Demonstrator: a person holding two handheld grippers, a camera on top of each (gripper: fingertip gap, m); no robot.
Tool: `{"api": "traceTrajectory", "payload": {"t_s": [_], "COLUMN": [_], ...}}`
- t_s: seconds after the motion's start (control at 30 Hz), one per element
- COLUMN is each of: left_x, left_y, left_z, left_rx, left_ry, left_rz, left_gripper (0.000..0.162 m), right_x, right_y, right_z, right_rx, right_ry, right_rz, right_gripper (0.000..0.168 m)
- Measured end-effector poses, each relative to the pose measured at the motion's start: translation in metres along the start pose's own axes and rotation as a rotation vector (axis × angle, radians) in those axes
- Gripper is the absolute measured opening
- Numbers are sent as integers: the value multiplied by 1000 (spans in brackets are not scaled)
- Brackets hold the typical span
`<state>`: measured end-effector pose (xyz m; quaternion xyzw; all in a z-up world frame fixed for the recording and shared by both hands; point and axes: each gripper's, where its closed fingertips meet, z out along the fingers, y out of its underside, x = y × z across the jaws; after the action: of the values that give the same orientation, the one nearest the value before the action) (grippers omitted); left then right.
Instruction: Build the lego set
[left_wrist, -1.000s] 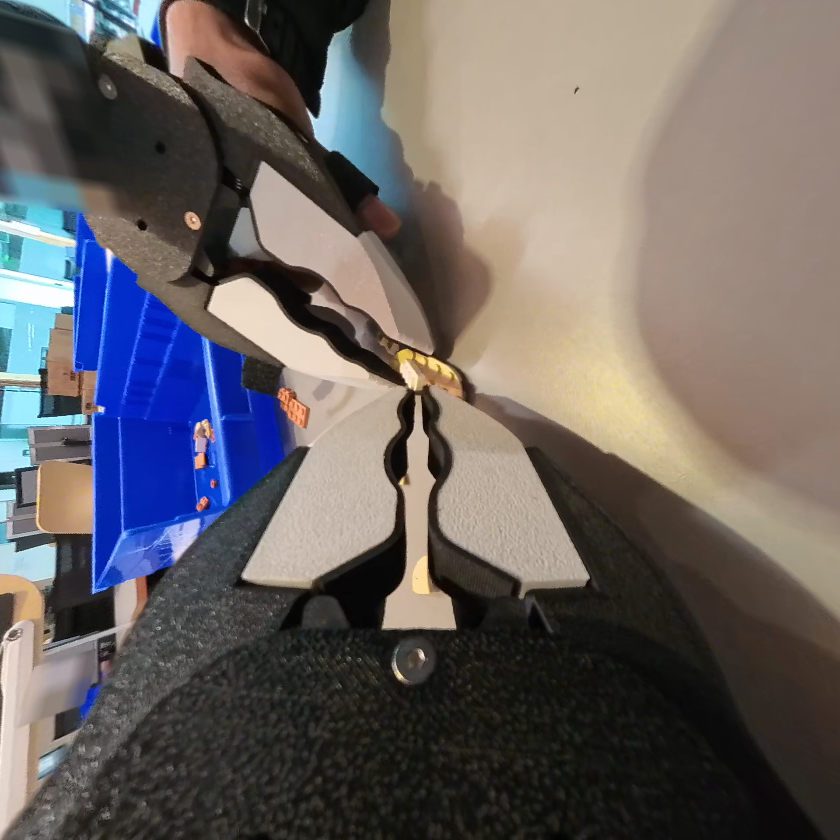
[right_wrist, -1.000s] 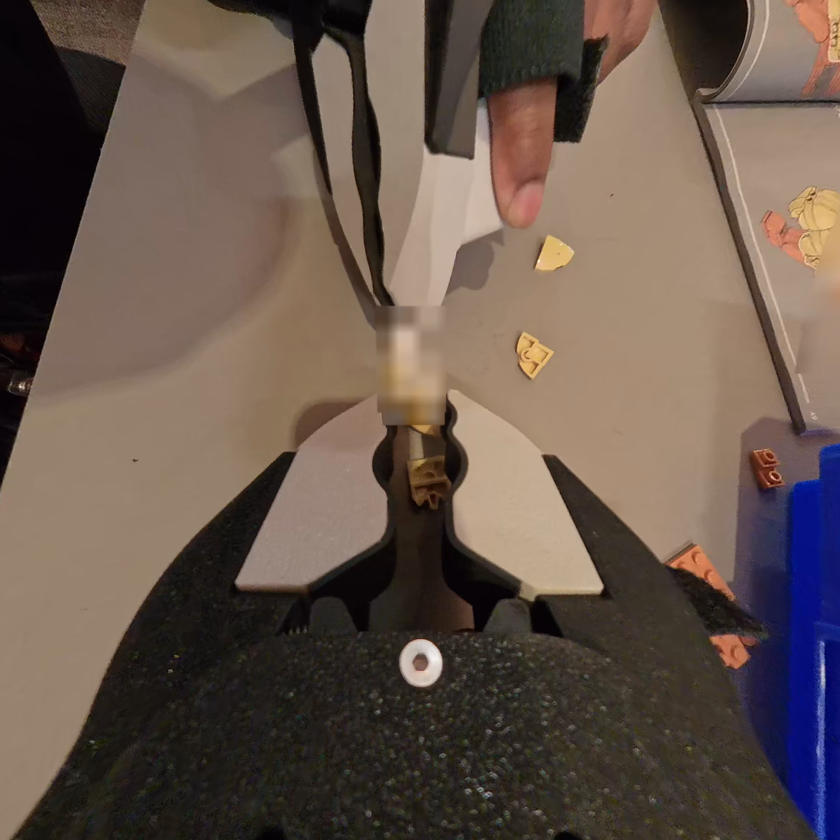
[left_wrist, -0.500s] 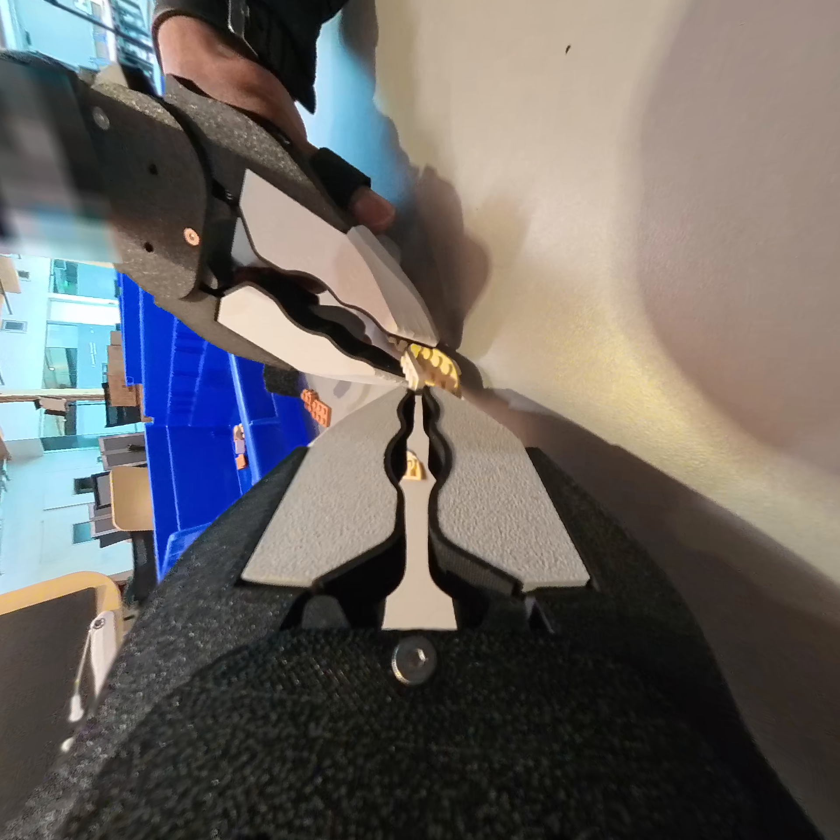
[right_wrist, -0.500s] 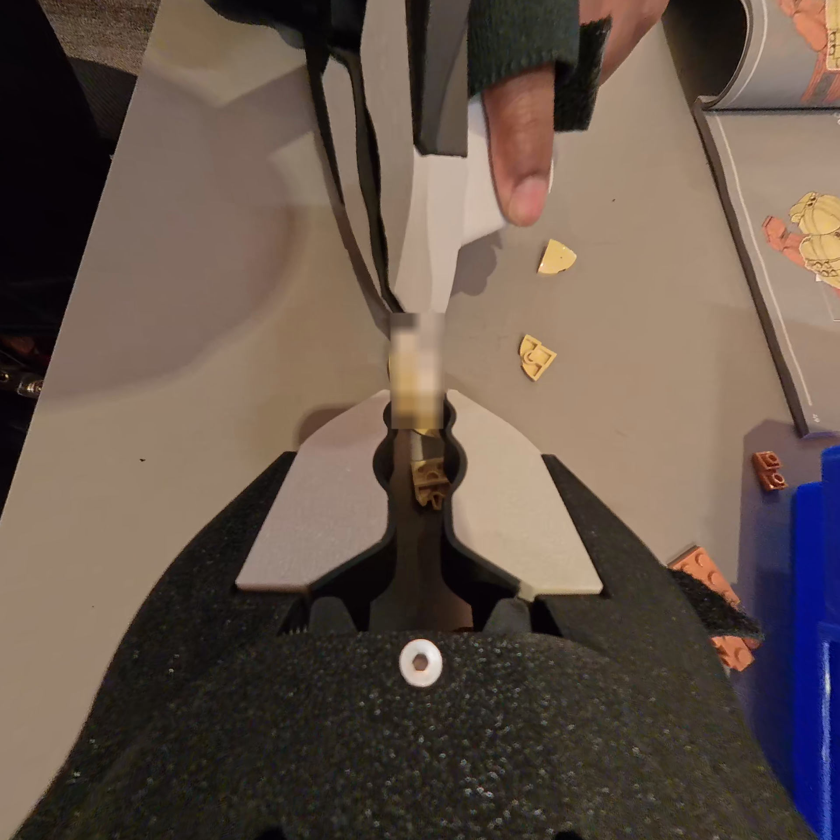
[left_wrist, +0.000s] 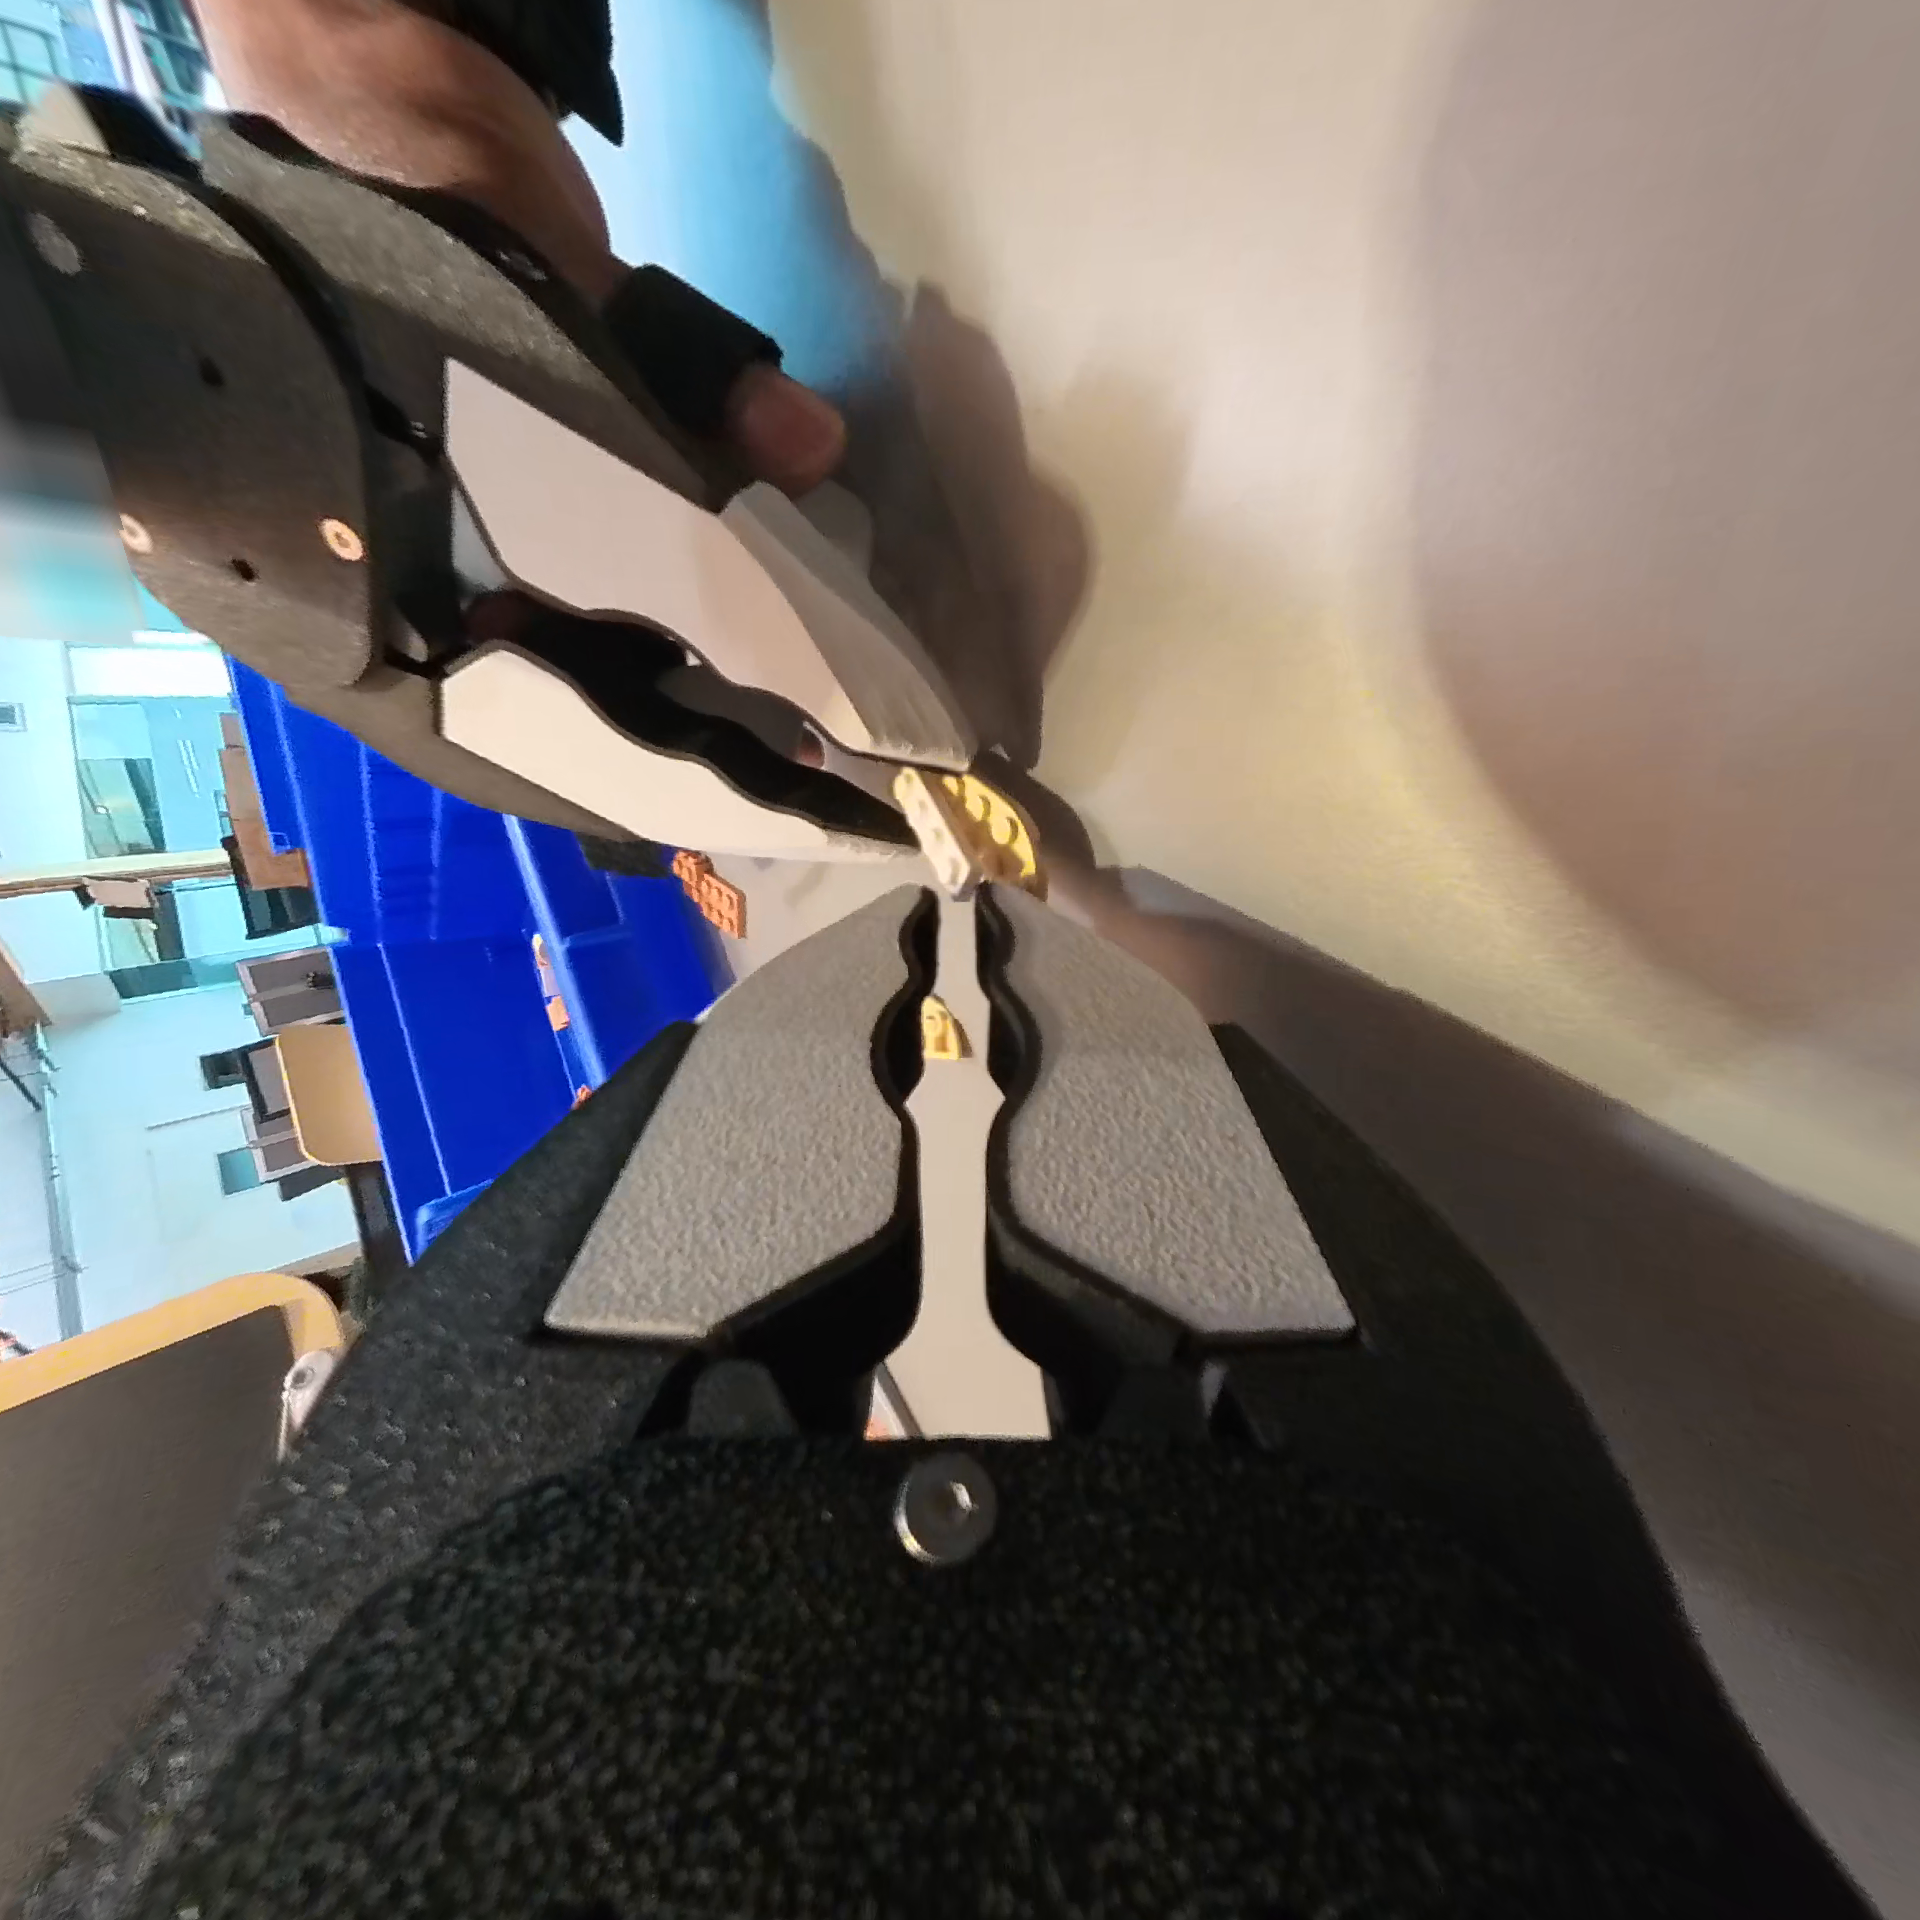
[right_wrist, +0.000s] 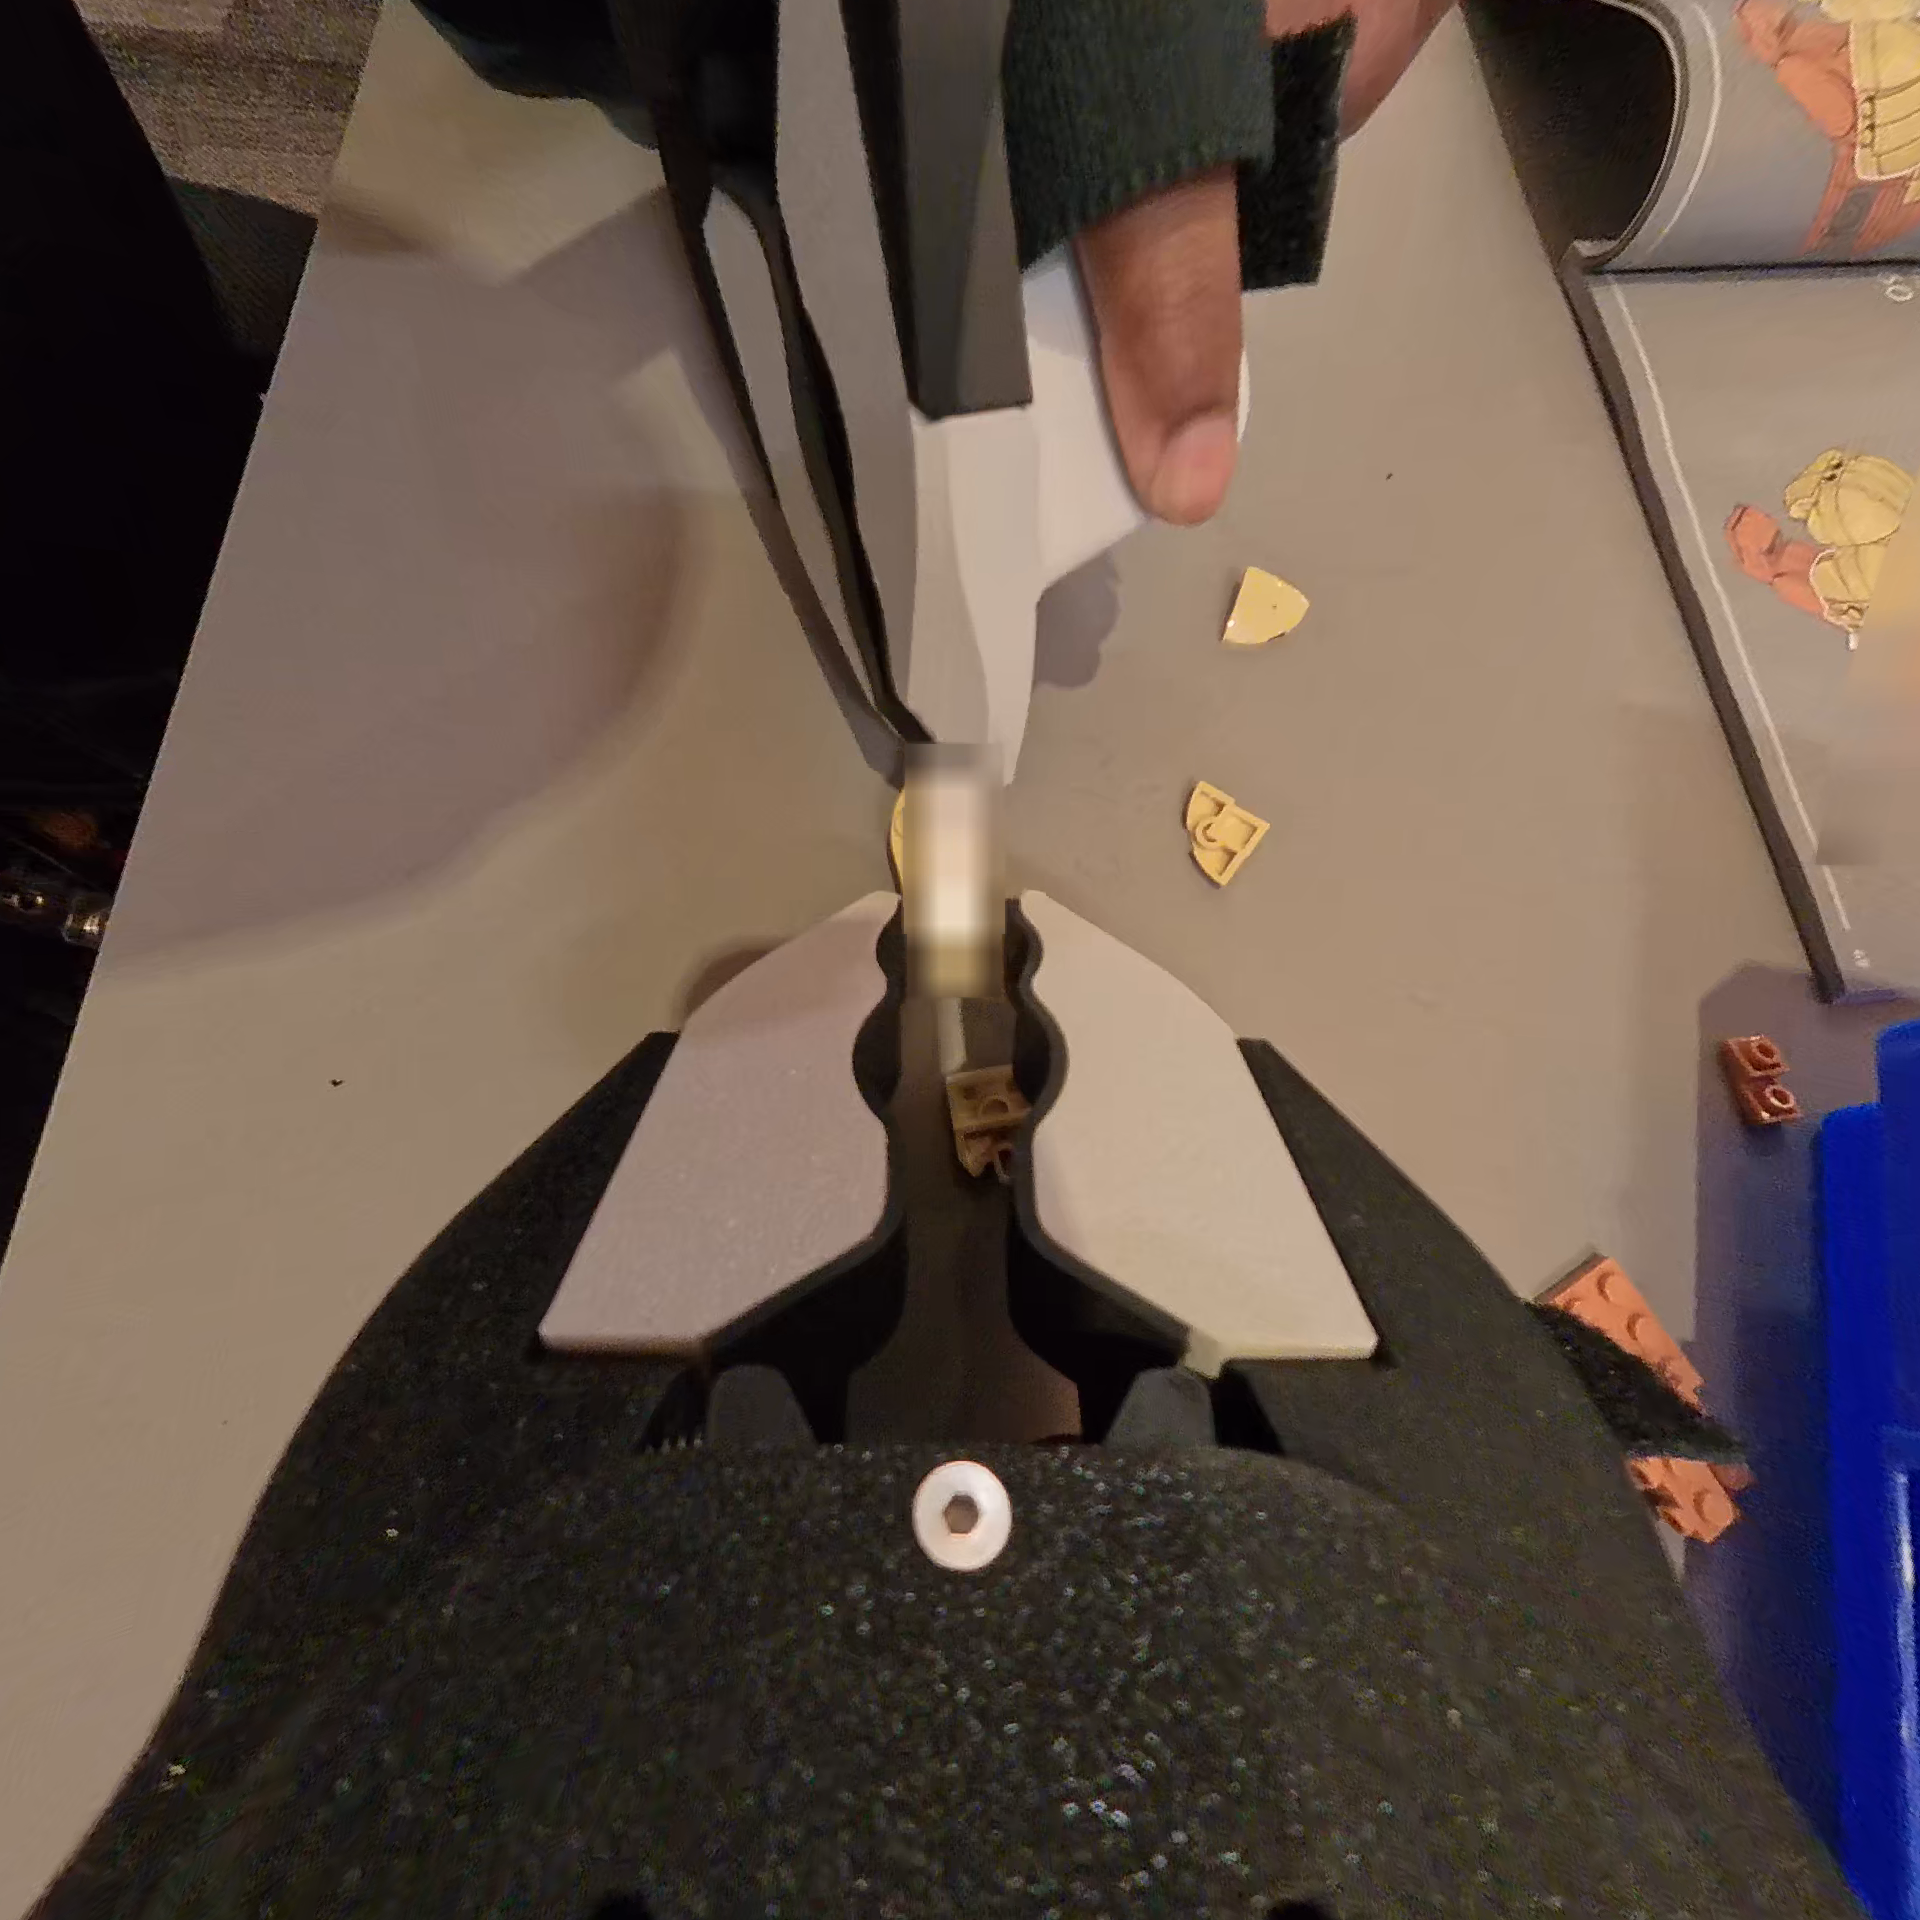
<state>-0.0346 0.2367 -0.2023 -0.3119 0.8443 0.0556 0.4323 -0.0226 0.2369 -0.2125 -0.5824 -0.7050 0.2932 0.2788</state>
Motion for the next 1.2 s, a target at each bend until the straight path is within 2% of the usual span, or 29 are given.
{"api": "traceTrajectory", "payload": {"t_s": [0.63, 1.07, 1.13, 1.2], "left_x": [-2, -14, -18, -24], "left_y": [8, 17, 19, 20], "left_z": [0, -15, -20, -28], "left_rx": [-42, -119, -108, -58], "left_ry": [65, 72, 63, 57], "left_rz": [-193, -299, -351, -485], "left_gripper": [15, 20, 20, 19], "right_x": [2, 6, 8, 11], "right_y": [-8, -22, -24, -27], "right_z": [-2, -5, -7, -10], "right_rx": [52, 139, 159, 184], "right_ry": [27, 90, 103, 123], "right_rz": [18, -9, -9, -2], "right_gripper": [15, 15, 8, 8]}}
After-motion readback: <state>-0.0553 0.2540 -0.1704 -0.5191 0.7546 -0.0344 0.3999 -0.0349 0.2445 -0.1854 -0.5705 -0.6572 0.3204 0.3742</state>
